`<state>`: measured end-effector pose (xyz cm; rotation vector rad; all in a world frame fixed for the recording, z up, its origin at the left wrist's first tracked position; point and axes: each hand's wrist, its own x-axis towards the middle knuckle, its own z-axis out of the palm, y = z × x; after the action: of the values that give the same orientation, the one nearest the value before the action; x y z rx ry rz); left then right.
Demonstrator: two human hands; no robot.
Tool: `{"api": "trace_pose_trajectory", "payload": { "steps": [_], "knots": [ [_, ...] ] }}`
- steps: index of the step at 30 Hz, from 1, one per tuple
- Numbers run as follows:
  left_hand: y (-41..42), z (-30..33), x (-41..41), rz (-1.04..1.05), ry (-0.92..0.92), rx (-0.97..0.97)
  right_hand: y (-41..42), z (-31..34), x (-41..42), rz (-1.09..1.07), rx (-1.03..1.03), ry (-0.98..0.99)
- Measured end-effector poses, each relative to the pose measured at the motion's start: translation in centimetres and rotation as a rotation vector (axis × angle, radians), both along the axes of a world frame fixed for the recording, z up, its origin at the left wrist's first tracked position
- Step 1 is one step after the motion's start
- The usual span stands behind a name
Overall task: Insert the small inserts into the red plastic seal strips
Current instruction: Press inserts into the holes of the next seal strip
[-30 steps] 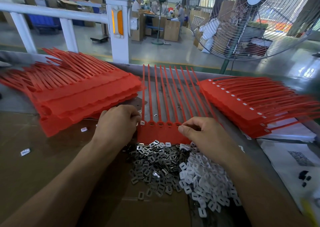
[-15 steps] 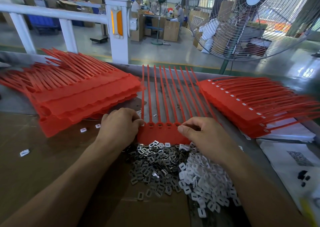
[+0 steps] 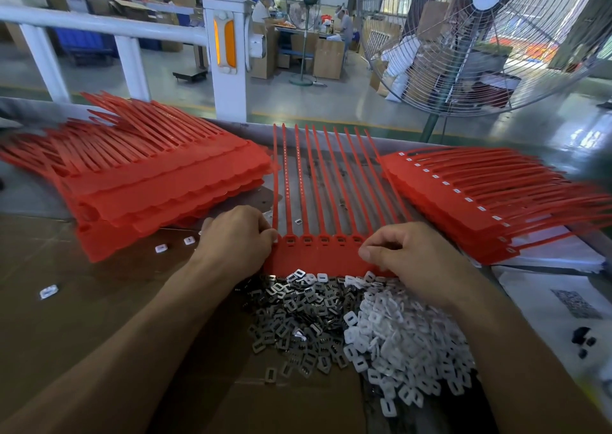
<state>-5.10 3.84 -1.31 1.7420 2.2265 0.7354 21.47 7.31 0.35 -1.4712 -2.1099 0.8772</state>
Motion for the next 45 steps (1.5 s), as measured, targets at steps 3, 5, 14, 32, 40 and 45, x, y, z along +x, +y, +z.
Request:
{"api": "trace_pose_trajectory", "payload": {
  "steps": [3,5,14,32,40,45],
  "knots": [
    [-0.3,0.0,-0.1,0.007,-0.045,0.022,0.1,0.3,0.4,0.050,-0.012,-0.063],
    [-0.5,0.1,-0.1,0.013,-0.060,0.039,0.2,0.4,0.5,0.082,-0.020,-0.106],
    [-1.2,0.2,0.1,0.018,-0.069,0.059,0.2,0.3,0.4,0.106,-0.011,-0.199],
    [-1.7,0.6,2.8,-0.303,-0.145,0.374,-0.8,-0.3,-2.1,0.032,-0.016,0.325],
    [-2.2,0.6,3.7,-0.564,0.010,0.426,-1.1,-0.2,-3.1,0.074,-0.122,0.447],
    [-2.1,0.5,3.7,-0.564,0.060,0.453,-1.2,-0.2,-3.0,0.079,-0.140,0.457]
  ]
}}
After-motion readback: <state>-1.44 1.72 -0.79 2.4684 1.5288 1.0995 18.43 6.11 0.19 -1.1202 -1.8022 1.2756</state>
